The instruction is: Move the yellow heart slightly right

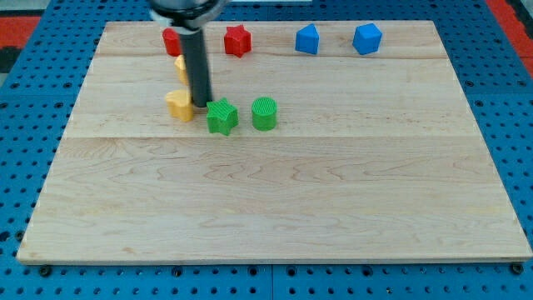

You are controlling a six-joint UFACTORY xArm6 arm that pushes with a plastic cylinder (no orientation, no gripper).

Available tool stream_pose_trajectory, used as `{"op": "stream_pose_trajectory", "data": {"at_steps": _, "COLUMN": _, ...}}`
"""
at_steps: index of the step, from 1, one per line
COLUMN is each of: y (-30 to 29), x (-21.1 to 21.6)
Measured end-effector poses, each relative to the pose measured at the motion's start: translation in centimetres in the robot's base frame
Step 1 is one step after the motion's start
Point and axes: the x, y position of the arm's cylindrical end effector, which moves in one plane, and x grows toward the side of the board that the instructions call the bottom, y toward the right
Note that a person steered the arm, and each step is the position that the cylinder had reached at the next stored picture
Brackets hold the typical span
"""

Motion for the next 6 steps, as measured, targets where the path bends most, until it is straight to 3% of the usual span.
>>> {"op": "stream_pose_trajectory", "data": {"at_steps": 2, "y": -3.6, "x": -0.1}}
{"op": "stream_pose_trajectory", "data": {"at_steps": 3, "y": -5.0, "x": -3.9}}
{"op": "stream_pose_trajectory", "data": {"at_steps": 4, "y": -11.0, "x": 1.4}}
{"op": "stream_pose_trajectory", "data": {"at_steps": 6, "y": -6.6, "x": 6.0}}
